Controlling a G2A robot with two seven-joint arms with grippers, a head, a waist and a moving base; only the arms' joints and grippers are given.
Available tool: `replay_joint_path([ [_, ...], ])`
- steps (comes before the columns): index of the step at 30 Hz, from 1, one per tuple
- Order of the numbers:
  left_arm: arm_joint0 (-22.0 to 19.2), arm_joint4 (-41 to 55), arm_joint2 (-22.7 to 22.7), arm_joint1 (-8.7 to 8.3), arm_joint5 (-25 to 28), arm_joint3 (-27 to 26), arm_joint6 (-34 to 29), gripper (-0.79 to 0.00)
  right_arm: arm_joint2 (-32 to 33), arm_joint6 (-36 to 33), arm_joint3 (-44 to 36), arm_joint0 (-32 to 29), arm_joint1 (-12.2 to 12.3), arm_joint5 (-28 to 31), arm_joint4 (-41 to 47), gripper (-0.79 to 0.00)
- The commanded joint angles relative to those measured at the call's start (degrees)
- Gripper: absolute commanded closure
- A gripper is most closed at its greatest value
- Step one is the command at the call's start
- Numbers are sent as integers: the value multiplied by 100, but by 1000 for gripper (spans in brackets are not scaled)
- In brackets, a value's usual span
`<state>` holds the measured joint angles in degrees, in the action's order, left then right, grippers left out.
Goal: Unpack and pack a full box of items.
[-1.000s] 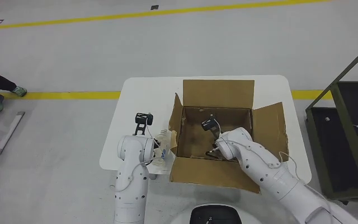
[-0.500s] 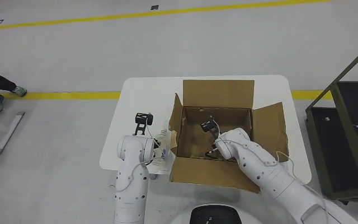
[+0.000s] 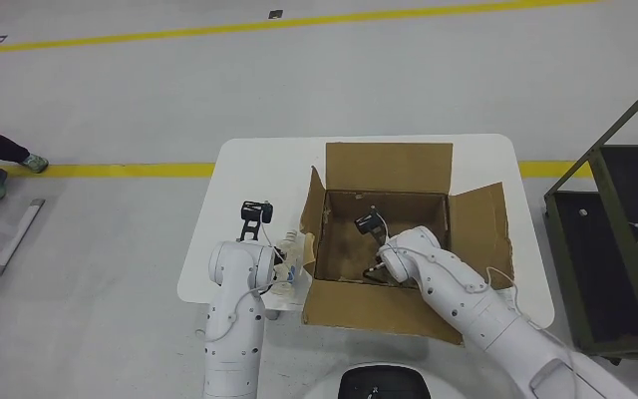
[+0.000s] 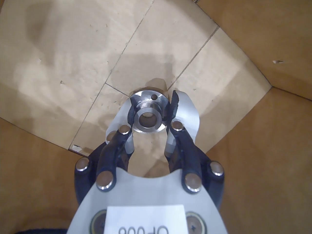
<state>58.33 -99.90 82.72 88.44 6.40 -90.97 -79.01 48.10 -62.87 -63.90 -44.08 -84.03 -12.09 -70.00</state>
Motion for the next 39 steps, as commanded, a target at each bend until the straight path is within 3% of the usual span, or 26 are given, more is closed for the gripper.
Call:
replay_joint_path([
  [1, 0, 0, 0, 0, 0, 0, 0, -785, 134, 19, -262, -62, 26, -74, 0, 0],
  [6, 0, 0, 0, 0, 0, 0, 0, -785, 663, -61, -1267, -442, 178, -91, -78, 0],
  [12, 0, 0, 0, 0, 0, 0, 0, -785, 1890, 69, -3503, -1524, 447, 50, 93, 0],
  [18, 0, 0, 0, 0, 0, 0, 0, -785, 3627, 968, -5273, -2917, 615, 314, 1274, 0],
  [23, 0, 0, 0, 0, 0, 0, 0, -785, 5016, 1812, -6008, -3949, 666, 280, 2038, 0],
  [26, 0, 0, 0, 0, 0, 0, 0, -785, 5667, 2149, -6083, -4439, 676, 149, 2226, 0],
  [31, 0, 0, 0, 0, 0, 0, 0, -785, 6217, 2094, -5672, -4813, 701, -105, 2351, 0],
  [39, 0, 0, 0, 0, 0, 0, 0, -785, 5911, 1487, -4337, -4541, 767, -643, 1622, 0],
])
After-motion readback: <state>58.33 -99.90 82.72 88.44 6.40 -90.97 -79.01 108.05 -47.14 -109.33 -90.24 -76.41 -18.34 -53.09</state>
